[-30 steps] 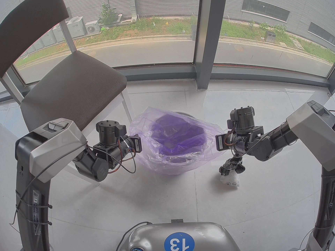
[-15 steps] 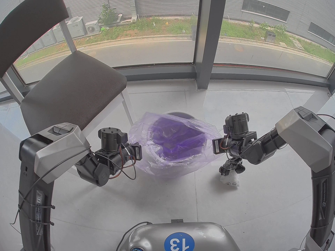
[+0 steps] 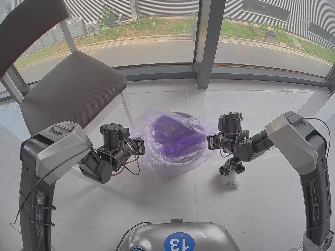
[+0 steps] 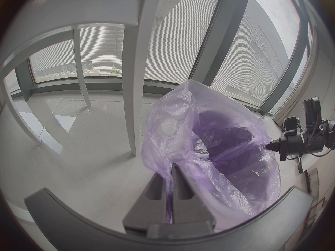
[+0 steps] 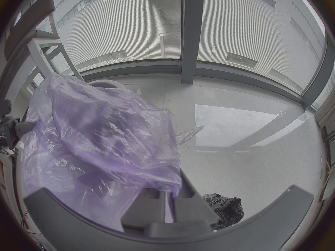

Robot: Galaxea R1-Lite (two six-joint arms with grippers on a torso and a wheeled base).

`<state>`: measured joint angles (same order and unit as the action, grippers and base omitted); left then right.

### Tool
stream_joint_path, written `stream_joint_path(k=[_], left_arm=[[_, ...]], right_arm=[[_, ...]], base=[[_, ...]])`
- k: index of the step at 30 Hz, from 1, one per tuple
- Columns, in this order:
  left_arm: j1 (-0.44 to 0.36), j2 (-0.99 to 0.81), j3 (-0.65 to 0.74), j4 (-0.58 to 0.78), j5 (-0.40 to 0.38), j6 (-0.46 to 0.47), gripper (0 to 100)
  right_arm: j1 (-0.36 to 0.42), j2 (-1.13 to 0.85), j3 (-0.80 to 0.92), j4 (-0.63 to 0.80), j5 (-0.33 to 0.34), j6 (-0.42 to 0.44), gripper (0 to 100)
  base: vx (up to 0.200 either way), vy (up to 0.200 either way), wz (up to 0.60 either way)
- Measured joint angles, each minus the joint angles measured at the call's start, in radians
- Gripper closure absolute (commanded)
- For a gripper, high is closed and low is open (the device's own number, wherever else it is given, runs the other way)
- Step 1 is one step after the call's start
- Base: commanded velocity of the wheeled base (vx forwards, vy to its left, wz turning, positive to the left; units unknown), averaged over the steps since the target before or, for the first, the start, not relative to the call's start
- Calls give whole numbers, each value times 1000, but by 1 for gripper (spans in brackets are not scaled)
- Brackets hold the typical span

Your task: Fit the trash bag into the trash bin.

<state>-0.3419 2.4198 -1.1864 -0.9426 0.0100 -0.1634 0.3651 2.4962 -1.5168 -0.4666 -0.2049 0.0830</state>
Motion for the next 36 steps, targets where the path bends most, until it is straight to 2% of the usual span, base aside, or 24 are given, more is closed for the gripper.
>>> stream_joint_path(k=[9, 16, 23, 32, 36], left_arm=[[-2, 3, 1, -15, 0, 1, 100], [-8, 3, 7, -9, 0, 1, 100], [-16, 3, 12, -11, 0, 1, 100], [-28, -5, 22, -14, 1, -1, 100], [-30, -11, 34, -14, 1, -1, 100]], right_arm=[[-7, -55, 66, 3, 0, -8, 0], [-14, -226, 207, 32, 21, -133, 0], [-18, -380, 288, 150, 33, -199, 0], [26, -451, 234, 154, 70, -231, 0], [66, -455, 196, 134, 74, -291, 0]], base=[[0, 0, 0], [0, 0, 0], [0, 0, 0], [0, 0, 0], [0, 0, 0]])
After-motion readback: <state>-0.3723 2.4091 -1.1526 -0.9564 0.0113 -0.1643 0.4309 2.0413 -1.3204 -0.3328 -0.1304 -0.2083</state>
